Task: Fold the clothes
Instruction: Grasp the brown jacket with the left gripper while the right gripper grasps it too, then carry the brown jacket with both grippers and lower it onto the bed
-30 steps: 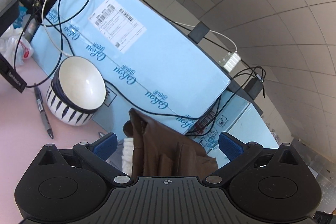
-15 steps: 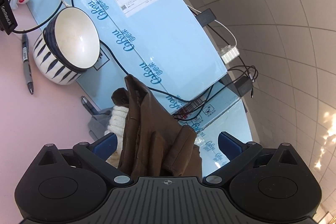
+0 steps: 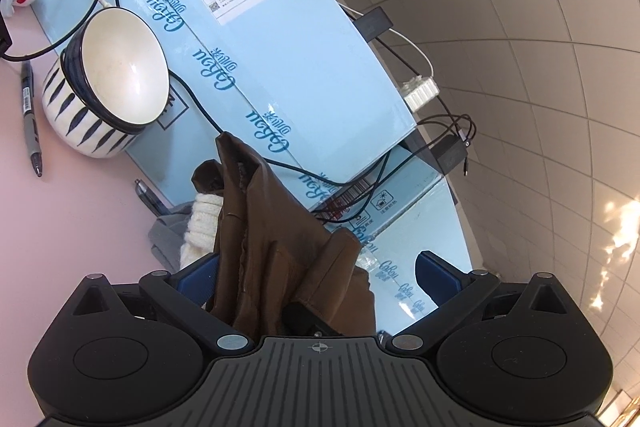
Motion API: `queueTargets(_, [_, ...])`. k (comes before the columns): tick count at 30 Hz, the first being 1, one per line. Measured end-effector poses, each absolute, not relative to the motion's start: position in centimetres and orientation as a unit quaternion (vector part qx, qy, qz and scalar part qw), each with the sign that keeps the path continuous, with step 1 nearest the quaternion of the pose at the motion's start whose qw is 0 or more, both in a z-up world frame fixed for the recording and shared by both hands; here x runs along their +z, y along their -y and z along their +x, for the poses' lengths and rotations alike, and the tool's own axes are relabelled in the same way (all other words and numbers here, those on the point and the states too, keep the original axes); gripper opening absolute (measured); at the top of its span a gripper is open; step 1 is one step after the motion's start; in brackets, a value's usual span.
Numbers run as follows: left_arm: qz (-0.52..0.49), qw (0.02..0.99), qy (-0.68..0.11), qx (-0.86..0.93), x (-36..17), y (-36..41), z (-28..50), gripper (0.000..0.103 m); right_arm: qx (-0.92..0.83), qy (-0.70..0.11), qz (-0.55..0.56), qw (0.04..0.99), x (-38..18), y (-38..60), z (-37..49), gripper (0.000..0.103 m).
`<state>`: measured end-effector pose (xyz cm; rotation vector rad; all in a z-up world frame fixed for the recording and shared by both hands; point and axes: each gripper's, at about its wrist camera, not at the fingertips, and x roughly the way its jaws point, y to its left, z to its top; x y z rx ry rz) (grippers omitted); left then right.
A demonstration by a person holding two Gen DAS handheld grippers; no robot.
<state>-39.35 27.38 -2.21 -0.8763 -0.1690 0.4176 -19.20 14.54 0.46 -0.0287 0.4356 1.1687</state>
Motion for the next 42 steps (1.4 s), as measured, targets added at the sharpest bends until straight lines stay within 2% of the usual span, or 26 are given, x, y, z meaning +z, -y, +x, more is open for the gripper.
queueTargets(1, [-0.417, 0.882, 0.080, 0.204, -2.2, -27.4, -39.3, 0.102, 0.547, -0.206, -0.010, 0.811, 0.7, -14.4, -18.8, 0.024])
queueTargets(2, [-0.414, 0.883, 0.078, 0.207, -2.2, -27.3, -39.3, 0.102, 0.543, -0.211, -0.009, 0.813, 0.9, -14.3, -18.4, 0.016])
queueTargets(3, [-0.408, 0.884, 0.077, 0.213, -2.1, -27.2, -39.3, 0.102, 0.537, -0.215, -0.008, 0.816, 1.2, -14.1, -18.0, 0.011])
queueTargets(5, [-0.391, 0.889, 0.066, 0.227, -2.0, -27.0, -39.1, 0.095, 0.528, -0.216, 0.002, 0.821, 1.6, -13.2, -17.2, 0.010])
queueTargets(7, [-0.371, 0.894, 0.042, 0.246, -1.9, -26.9, -38.4, 0.065, 0.524, -0.202, 0.015, 0.827, 2.3, -11.9, -16.5, 0.010])
queueTargets(8, [-0.365, 0.896, 0.027, 0.251, -2.0, -26.9, -38.1, 0.035, 0.523, -0.192, 0.022, 0.830, 2.6, -11.2, -16.3, 0.010])
queueTargets(9, [-0.360, 0.897, 0.013, 0.256, -2.1, -27.0, -37.7, 0.025, 0.522, -0.182, 0.028, 0.833, 3.0, -10.5, -16.0, 0.010])
queueTargets(14, [-0.302, 0.911, -0.019, 0.281, -1.5, -25.8, -36.1, 0.020, 0.527, -0.132, 0.065, 0.837, 5.6, -6.9, -14.2, 0.010])
queueTargets(15, [-0.287, 0.914, -0.023, 0.286, -1.3, -25.5, -35.8, 0.012, 0.529, -0.122, 0.072, 0.837, 6.1, -6.3, -13.8, 0.010])
queueTargets(18, [-0.249, 0.924, -0.021, 0.291, -0.4, -23.8, -35.2, 0.007, 0.531, -0.104, 0.095, 0.836, 7.6, -4.6, -12.7, 0.010])
queueTargets(28, [-0.131, 0.967, 0.032, 0.214, 3.7, -14.6, -33.8, 0.007, 0.482, -0.104, 0.158, 0.856, 9.7, 3.1, -6.6, 0.009])
queueTargets(34, [-0.096, 0.984, 0.046, 0.141, 5.7, -11.4, -30.8, 0.007, 0.451, -0.061, 0.196, 0.869, 10.7, 9.6, -4.7, 0.009])
queueTargets(37, [-0.065, 0.994, 0.019, 0.083, 5.1, -8.8, -28.7, 0.007, 0.428, -0.040, 0.196, 0.881, 10.7, 13.5, -3.6, 0.009])
queueTargets(42, [-0.026, 0.994, -0.102, -0.027, 2.1, -4.8, -25.8, 0.007, 0.404, -0.073, 0.192, 0.891, 8.3, 20.1, 0.0, 0.009])
